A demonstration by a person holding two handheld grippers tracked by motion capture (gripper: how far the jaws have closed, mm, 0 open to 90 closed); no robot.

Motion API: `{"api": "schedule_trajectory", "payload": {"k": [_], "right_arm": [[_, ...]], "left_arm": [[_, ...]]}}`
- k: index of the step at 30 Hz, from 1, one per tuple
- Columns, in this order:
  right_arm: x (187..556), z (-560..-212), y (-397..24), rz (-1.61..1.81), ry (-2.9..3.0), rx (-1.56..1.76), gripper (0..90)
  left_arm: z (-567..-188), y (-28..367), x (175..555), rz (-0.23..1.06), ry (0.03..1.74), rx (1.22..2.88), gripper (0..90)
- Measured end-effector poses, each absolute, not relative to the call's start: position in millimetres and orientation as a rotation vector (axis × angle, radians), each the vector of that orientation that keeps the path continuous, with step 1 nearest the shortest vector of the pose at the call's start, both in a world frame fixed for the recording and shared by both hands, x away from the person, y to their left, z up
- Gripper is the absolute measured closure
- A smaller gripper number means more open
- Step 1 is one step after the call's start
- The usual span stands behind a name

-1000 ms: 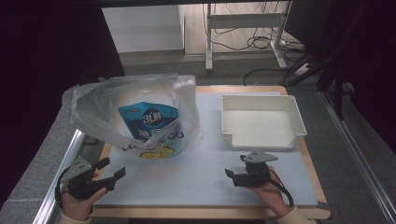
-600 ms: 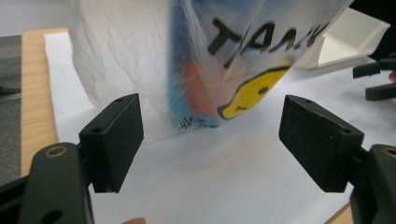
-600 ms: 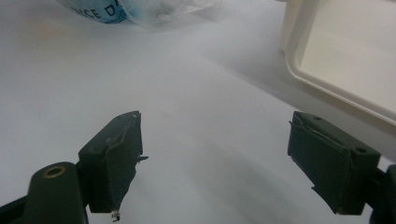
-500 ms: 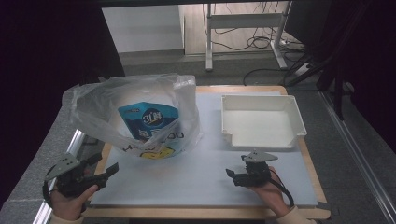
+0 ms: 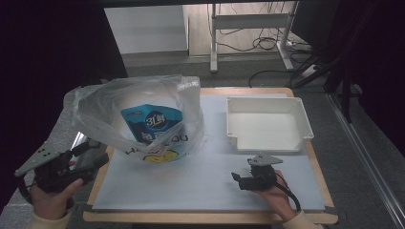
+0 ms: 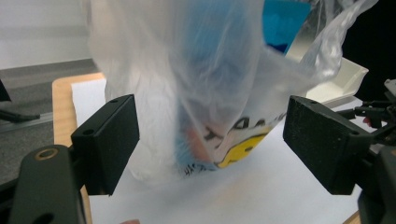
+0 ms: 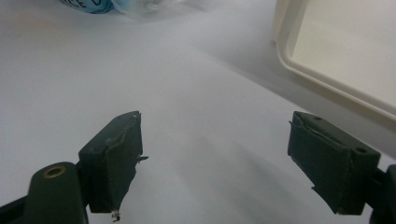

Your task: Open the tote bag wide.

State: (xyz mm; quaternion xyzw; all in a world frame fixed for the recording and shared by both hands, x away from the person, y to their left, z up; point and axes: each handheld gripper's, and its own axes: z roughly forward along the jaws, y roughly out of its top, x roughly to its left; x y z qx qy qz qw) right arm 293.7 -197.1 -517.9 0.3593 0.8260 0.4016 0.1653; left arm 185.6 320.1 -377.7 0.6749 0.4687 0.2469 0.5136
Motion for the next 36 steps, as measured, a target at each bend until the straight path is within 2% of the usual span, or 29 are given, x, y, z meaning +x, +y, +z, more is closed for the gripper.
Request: {"api": "schedule_trajectory", "payload": {"k": [10, 13, 16, 17, 18, 22, 25, 30, 36], "right_arm": [[294, -519, -197, 1.128, 2.359, 1.019, 17.9], [295, -521, -197, 1.124, 2.36, 1.024, 18.0], [295, -521, -197, 1.11, 2.365, 1.02, 17.9], [295, -521, -197, 1.116, 2.364, 1.017, 18.0], [295, -521, -197, 1.116, 2.364, 1.017, 18.0], [295, -521, -196, 1.114, 2.367, 1.006, 17.9], [295, -521, -196, 1.108, 2.368, 1.006, 18.0], [296, -521, -196, 1.113, 2.363, 1.009, 18.0], [293, -518, -195, 1.127, 2.36, 0.993, 19.2]], "left_arm": [[-352, 321, 210, 0.594, 1.145, 1.612, 18.7], [-349, 320, 216, 0.586, 1.15, 1.616, 21.8], [-348, 318, 222, 0.593, 1.141, 1.634, 34.3], [-348, 316, 224, 0.593, 1.14, 1.645, 47.9], [-349, 315, 226, 0.595, 1.141, 1.655, 47.9], [-353, 314, 233, 0.586, 1.138, 1.666, 69.4], [-357, 312, 237, 0.587, 1.127, 1.663, 79.9], [-360, 308, 242, 0.576, 1.118, 1.65, 84.5], [-362, 306, 244, 0.567, 1.111, 1.627, 84.5]]}}
